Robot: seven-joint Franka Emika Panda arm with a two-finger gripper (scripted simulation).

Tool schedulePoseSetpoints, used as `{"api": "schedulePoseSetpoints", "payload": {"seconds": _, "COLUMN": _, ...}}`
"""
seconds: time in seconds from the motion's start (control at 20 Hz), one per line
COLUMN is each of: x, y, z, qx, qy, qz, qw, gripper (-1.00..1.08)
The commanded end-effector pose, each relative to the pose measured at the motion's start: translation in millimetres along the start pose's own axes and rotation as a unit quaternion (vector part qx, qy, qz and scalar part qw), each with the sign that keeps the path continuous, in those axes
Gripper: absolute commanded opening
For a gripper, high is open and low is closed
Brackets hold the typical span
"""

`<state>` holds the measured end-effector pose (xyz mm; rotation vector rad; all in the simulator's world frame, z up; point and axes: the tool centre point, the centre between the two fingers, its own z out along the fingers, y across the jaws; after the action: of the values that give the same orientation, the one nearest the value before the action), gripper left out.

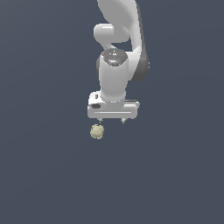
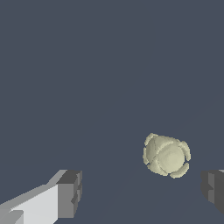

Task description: Pick up the object and move it to a goal position.

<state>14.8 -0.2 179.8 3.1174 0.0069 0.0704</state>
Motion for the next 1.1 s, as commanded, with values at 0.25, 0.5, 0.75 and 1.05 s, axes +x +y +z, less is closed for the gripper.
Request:
{"api": "schedulePoseSetpoints", "payload": {"seconds": 0.25, "x": 5.7, "y": 2.2, "z": -11.9, "qx": -0.004, "qy": 0.009, "qz": 0.005, "qw": 0.9999, "gripper": 1.00}}
{"api": "schedulePoseSetpoints", "payload": {"seconds": 0.5, "x": 10.9, "y": 3.3, "z": -23.9, "qx": -0.008, "qy": 0.017, "qz": 0.008, "qw": 0.9998, "gripper": 1.00}}
{"api": "schedulePoseSetpoints", "payload": {"seconds": 0.75, "x": 7.9, "y": 10.5, "z": -11.5, "qx": -0.006, "qy": 0.012, "qz": 0.016, "qw": 0.9998, "gripper": 1.00}}
{"api": "schedulePoseSetpoints", "payload": {"seconds": 1.05, "x": -5.3, "y": 41.2, "z": 33.9, "qx": 0.002, "qy": -0.004, "qz": 0.054, "qw": 0.9986, "gripper": 1.00}}
